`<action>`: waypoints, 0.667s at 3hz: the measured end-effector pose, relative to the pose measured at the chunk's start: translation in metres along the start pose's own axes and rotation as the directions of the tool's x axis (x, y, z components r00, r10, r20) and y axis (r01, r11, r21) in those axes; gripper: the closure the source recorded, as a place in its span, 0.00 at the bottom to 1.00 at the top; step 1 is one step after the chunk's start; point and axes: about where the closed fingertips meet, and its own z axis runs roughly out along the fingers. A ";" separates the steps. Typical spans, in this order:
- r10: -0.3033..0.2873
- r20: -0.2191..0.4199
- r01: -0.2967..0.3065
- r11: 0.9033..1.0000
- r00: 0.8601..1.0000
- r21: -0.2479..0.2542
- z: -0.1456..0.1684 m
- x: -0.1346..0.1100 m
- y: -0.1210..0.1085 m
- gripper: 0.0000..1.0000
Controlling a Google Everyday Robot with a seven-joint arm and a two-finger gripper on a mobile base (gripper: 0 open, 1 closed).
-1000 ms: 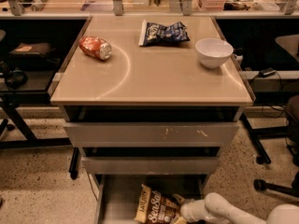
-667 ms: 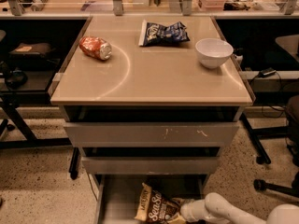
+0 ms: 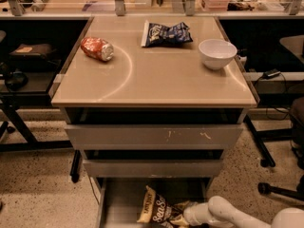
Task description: Pick brown chip bag from bottom drawer and place on counter
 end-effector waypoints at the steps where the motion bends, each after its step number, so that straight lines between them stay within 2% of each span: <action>1: -0.001 -0.001 0.001 1.000 1.000 -0.001 -0.003 -0.003 0.000 1.00; 2: -0.032 -0.032 0.032 0.999 0.999 0.016 -0.032 -0.016 -0.001 1.00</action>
Offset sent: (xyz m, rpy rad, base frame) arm 0.0000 -0.0509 0.1094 -0.1423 -0.0925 0.0296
